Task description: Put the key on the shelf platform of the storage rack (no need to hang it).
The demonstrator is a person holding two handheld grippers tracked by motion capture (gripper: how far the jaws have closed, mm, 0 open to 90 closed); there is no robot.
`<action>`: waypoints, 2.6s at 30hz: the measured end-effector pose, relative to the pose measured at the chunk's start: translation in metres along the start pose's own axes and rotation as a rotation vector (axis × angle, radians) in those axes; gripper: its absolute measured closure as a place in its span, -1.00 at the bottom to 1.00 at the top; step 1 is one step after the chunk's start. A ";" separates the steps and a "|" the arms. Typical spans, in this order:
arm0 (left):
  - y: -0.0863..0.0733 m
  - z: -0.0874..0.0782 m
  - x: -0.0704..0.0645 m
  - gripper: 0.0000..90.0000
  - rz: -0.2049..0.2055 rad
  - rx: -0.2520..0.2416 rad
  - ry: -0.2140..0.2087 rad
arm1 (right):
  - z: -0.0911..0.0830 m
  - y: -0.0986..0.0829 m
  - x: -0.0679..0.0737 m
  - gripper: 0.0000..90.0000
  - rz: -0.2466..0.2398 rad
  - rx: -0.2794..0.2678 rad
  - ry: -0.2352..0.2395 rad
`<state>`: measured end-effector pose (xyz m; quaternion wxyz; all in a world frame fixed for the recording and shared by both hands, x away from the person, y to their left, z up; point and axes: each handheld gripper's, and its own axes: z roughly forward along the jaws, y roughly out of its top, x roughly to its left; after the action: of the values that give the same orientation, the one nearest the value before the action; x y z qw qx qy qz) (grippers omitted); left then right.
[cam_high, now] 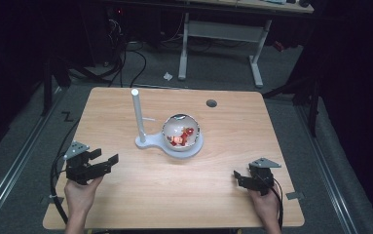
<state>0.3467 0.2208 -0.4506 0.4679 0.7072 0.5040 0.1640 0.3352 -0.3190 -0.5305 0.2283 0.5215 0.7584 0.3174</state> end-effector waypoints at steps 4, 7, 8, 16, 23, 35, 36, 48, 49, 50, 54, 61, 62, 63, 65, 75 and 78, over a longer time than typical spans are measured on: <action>-0.005 0.004 -0.001 -0.39 -0.002 0.006 0.000 | 0.000 0.000 0.000 -0.37 0.000 0.000 0.000; -0.009 0.007 -0.002 -0.39 -0.003 0.012 -0.001 | 0.000 0.000 0.000 -0.37 0.000 0.000 0.000; -0.010 0.008 -0.002 -0.39 -0.004 0.015 -0.002 | 0.000 0.000 0.000 -0.37 0.000 0.000 0.000; -0.021 0.018 -0.004 -0.39 -0.005 0.042 0.003 | 0.000 0.000 0.000 -0.37 0.000 0.000 0.000; -0.030 0.027 -0.004 -0.39 -0.010 0.058 0.003 | 0.000 0.000 0.000 -0.37 0.000 0.000 0.000; -0.044 0.040 -0.006 -0.39 -0.005 0.080 0.020 | 0.000 0.000 0.000 -0.37 0.000 0.000 0.000; -0.045 0.041 -0.006 -0.39 -0.003 0.081 0.026 | 0.000 0.000 0.000 -0.37 -0.001 0.000 0.000; -0.053 0.053 -0.010 -0.39 0.032 0.105 0.071 | 0.000 0.000 0.000 -0.37 0.000 0.000 0.000; -0.054 0.053 -0.011 -0.39 0.035 0.109 0.072 | 0.000 0.000 0.000 -0.37 0.000 0.000 0.000; -0.054 0.054 -0.011 -0.39 0.036 0.106 0.075 | 0.000 0.000 0.000 -0.37 0.000 0.000 0.000; -0.055 0.056 -0.012 -0.39 0.047 0.110 0.085 | 0.000 0.000 0.000 -0.37 -0.001 0.000 0.000; -0.057 0.061 -0.016 -0.39 0.086 0.122 0.114 | 0.000 0.000 0.000 -0.37 0.000 0.000 0.000; -0.057 0.061 -0.016 -0.39 0.090 0.124 0.117 | 0.000 0.000 0.000 -0.37 -0.001 0.000 0.000; -0.057 0.062 -0.016 -0.39 0.094 0.125 0.121 | 0.000 0.000 0.000 -0.37 0.000 0.000 0.000; -0.058 0.063 -0.017 -0.39 0.099 0.129 0.125 | 0.000 0.000 0.000 -0.37 0.000 0.000 0.000; -0.060 0.069 -0.021 -0.39 0.138 0.157 0.158 | 0.000 0.000 0.000 -0.37 -0.001 0.000 0.000; -0.062 0.071 -0.022 -0.40 0.144 0.165 0.163 | 0.000 0.000 0.000 -0.37 0.000 0.000 0.000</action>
<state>0.3529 0.1699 -0.5328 0.3525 0.7621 0.5000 0.2120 0.3352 -0.3190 -0.5306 0.2284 0.5214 0.7585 0.3173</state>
